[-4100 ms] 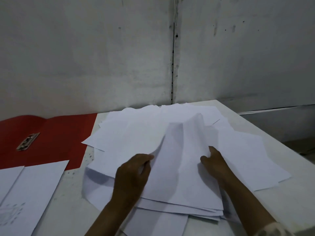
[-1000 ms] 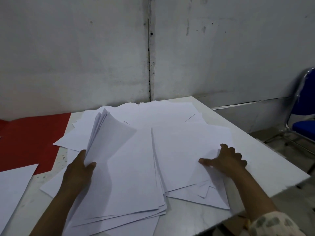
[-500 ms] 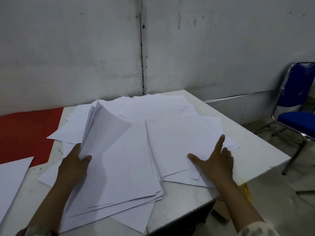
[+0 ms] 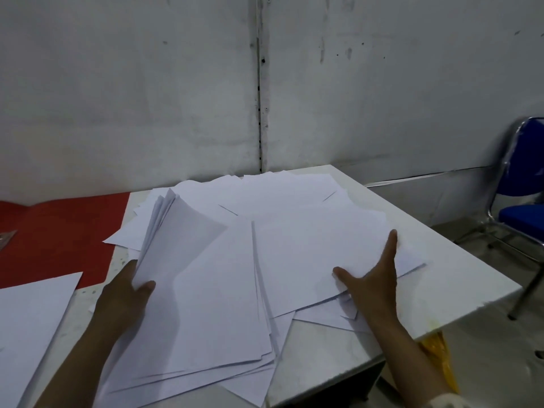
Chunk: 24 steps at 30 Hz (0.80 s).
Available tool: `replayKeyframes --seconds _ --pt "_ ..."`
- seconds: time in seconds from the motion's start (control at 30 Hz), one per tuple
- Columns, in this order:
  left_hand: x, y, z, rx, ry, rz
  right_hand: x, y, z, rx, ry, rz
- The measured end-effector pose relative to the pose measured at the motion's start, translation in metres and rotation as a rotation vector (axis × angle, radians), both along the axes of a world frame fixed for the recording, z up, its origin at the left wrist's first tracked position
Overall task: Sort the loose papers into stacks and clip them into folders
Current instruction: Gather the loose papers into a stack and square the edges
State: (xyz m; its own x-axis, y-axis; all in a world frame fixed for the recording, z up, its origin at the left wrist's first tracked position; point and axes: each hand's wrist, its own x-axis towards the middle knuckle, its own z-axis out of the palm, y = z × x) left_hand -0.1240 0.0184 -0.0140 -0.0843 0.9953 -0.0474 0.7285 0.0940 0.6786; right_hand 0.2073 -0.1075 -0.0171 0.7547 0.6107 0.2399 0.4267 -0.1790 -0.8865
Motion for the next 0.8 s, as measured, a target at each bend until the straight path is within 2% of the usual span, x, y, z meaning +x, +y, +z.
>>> replayKeyframes --seconds 0.1,0.23,0.3,0.5,0.63,0.7,0.8 --pt "-0.002 -0.001 0.000 0.008 -0.009 0.002 -0.008 -0.001 0.002 0.056 0.104 0.087" --pt "-0.008 0.003 -0.002 0.013 -0.010 0.013 -0.016 0.002 0.004 -0.137 0.192 0.253" --pt "-0.010 0.004 -0.003 0.012 -0.009 0.017 -0.016 0.008 0.001 -0.155 0.204 0.266" --pt "-0.016 0.001 0.002 0.047 -0.050 0.049 0.000 0.021 0.010 0.124 0.465 0.025" --pt "-0.025 0.001 0.011 0.067 0.036 0.079 0.024 0.022 0.017 0.326 0.751 -0.097" --pt "-0.025 0.001 0.014 0.063 0.061 0.067 0.028 0.022 0.016 0.330 0.781 -0.094" --pt "-0.021 0.003 0.016 0.048 0.001 0.040 0.024 0.026 0.014 0.264 0.767 -0.023"
